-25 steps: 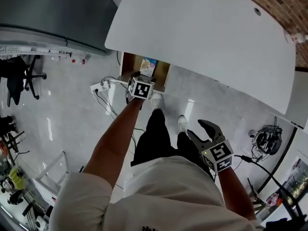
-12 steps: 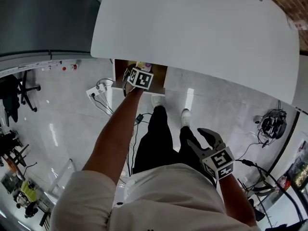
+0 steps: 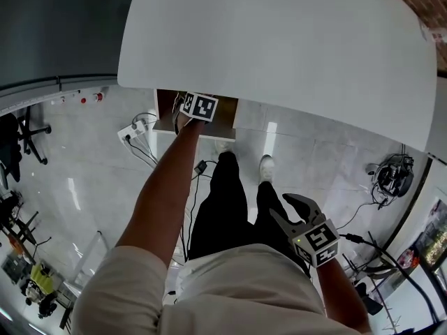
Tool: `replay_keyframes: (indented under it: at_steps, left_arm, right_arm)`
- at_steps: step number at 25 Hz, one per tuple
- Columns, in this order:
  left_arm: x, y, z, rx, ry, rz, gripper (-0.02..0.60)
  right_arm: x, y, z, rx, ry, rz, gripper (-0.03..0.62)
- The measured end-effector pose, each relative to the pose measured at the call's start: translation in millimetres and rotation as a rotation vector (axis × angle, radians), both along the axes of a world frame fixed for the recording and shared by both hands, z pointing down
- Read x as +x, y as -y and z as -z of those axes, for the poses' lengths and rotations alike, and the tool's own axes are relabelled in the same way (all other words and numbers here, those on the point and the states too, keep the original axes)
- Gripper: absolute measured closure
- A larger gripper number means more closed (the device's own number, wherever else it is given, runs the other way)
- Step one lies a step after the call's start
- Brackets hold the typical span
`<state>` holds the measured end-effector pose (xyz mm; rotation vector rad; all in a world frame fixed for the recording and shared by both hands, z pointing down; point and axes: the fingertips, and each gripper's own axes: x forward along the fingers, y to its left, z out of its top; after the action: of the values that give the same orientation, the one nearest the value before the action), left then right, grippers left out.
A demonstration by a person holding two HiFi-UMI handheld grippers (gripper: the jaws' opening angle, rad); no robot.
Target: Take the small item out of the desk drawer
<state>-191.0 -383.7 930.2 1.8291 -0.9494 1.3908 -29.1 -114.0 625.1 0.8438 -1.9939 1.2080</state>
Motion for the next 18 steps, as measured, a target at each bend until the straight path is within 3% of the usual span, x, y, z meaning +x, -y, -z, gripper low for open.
replay_keyframes:
  at_steps: [5,10,18]
  left_arm:
    - [-3.3,3.2,-17.9,-0.012,0.014,0.019,0.213]
    - [-11.8,1.7,-34.2,-0.038,0.029,0.051,0.213]
    - [-12.6,0.6,-54.1,-0.044,0.001,0.076,0.215]
  right_arm:
    - [-2.9,2.4,-12.2,-0.02,0.01,0.002,0.393]
    - [-1.4,5.5,-12.7,-0.044,-0.023,0.068,0.397]
    - [9.7,2.8,-15.5,-0.044,-0.042,0.046,0.411]
